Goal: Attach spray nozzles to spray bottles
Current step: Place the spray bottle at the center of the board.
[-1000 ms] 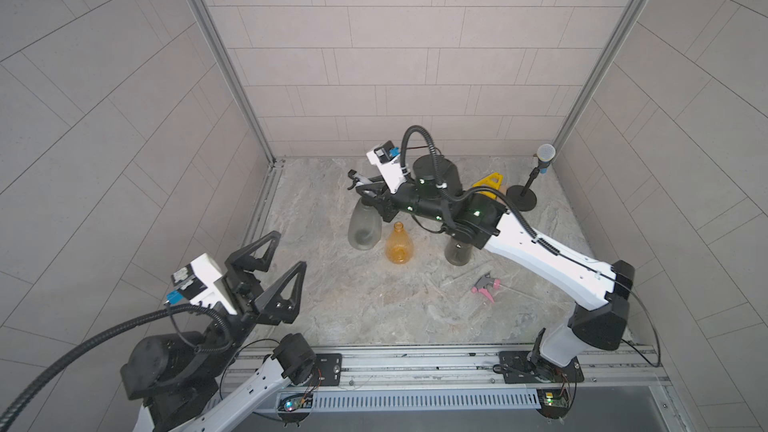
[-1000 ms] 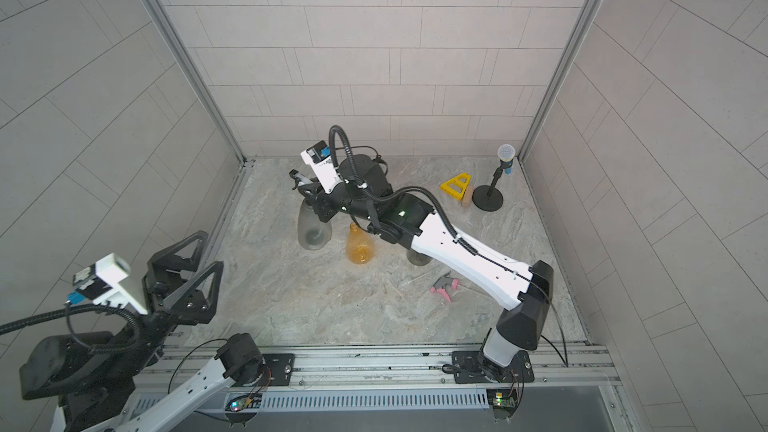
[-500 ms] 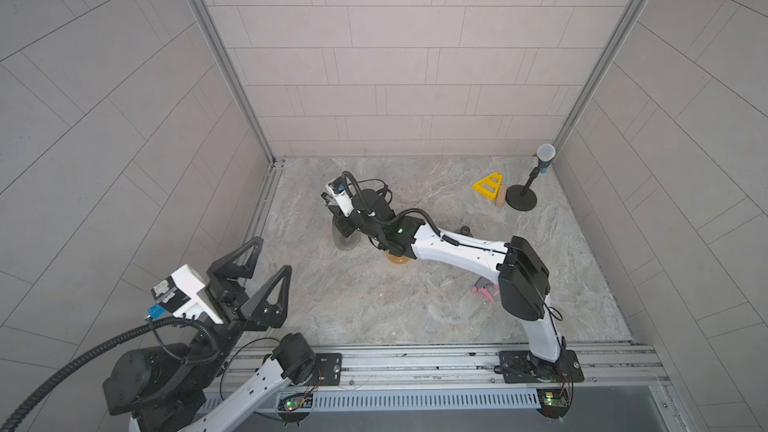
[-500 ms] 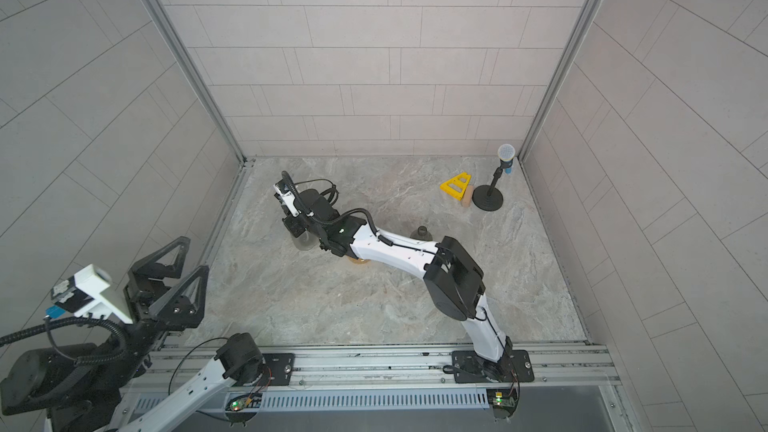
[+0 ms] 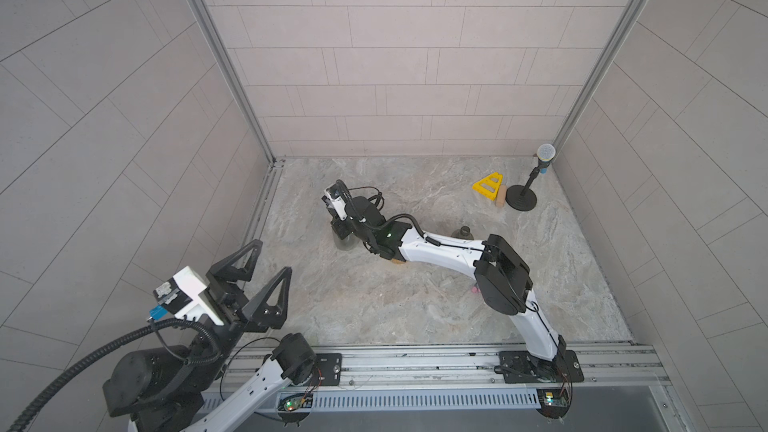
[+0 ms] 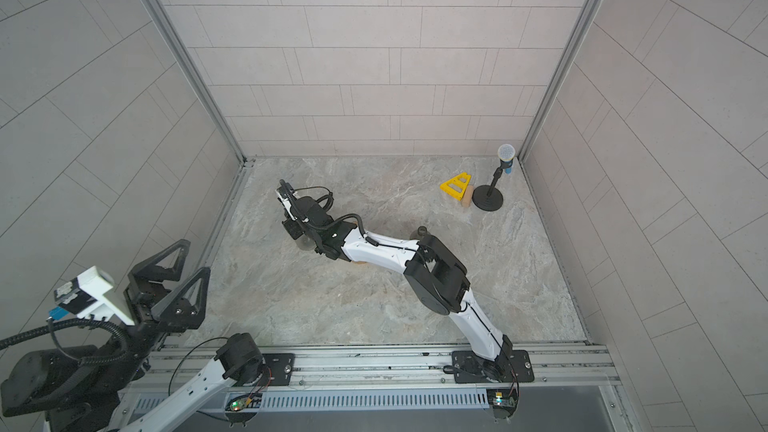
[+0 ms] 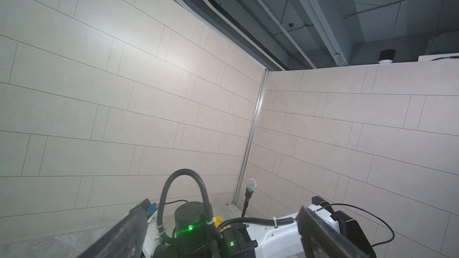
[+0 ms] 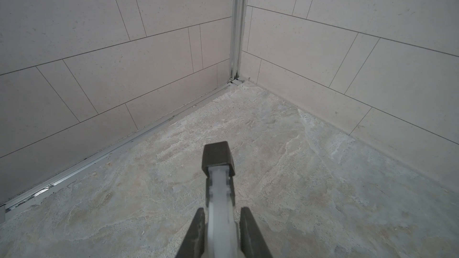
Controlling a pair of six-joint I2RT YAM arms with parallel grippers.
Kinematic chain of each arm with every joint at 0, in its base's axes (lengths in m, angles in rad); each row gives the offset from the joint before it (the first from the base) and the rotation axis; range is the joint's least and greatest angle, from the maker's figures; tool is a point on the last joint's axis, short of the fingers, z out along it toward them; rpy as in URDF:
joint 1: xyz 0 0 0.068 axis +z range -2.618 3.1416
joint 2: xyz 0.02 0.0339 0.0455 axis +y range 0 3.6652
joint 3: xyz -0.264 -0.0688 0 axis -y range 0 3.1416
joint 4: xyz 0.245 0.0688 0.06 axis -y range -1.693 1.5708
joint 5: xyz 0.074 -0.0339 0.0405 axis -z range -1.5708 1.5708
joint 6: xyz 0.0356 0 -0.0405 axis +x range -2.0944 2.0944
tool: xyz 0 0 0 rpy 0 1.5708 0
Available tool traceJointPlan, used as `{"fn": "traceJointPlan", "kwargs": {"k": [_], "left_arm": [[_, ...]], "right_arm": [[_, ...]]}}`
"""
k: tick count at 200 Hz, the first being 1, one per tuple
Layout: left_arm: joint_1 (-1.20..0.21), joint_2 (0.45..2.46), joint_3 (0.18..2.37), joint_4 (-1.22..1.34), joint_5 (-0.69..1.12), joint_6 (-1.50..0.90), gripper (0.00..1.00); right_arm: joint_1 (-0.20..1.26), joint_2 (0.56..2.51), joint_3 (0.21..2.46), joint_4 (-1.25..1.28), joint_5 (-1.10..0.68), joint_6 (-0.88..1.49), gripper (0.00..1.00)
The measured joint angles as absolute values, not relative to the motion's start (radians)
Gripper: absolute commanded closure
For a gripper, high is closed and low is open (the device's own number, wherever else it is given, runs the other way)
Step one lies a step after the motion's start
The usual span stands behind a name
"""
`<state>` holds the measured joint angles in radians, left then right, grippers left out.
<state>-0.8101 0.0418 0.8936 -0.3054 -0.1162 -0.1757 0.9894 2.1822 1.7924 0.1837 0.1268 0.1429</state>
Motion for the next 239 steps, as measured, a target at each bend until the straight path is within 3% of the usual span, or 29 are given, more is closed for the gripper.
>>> {"fn": "traceJointPlan", "kwargs": {"k": [95,156,239], "left_arm": [[-0.81,0.028,0.891,-0.329,-0.141,-0.162,0.0],[-0.81,0.028,0.891,-0.33,-0.144,-0.159,0.0],[-0.81,0.028,0.891,-0.335,-0.147,-0.159,0.0]], "right_arm": [[0.989,2.182,1.748,0.211,0.14,0.164,0.71],[0.989,2.183,1.739,0.222,0.141,0.179,0.47],[0.99,2.182,1.738,0.224,0.157,0.185,0.35]]}}
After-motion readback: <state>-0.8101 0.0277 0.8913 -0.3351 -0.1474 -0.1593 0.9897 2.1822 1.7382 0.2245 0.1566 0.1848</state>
